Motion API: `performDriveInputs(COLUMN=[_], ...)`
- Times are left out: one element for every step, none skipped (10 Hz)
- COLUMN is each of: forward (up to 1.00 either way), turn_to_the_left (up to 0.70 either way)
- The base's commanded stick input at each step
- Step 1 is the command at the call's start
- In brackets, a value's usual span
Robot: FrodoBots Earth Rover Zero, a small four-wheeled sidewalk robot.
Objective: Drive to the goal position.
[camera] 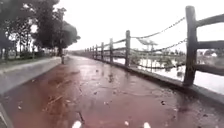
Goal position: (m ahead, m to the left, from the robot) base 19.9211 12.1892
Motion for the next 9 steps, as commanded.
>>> performDriveInputs(forward=[0.5, 0.5, 0.5, 0.5, 0.5, 0.5, 0.5, 0.5, 0.5], turn_to_the_left=[0.0, 0.0, 0.0, 0.0, 0.0, 0.0, 0.0, 0.0, 0.0])
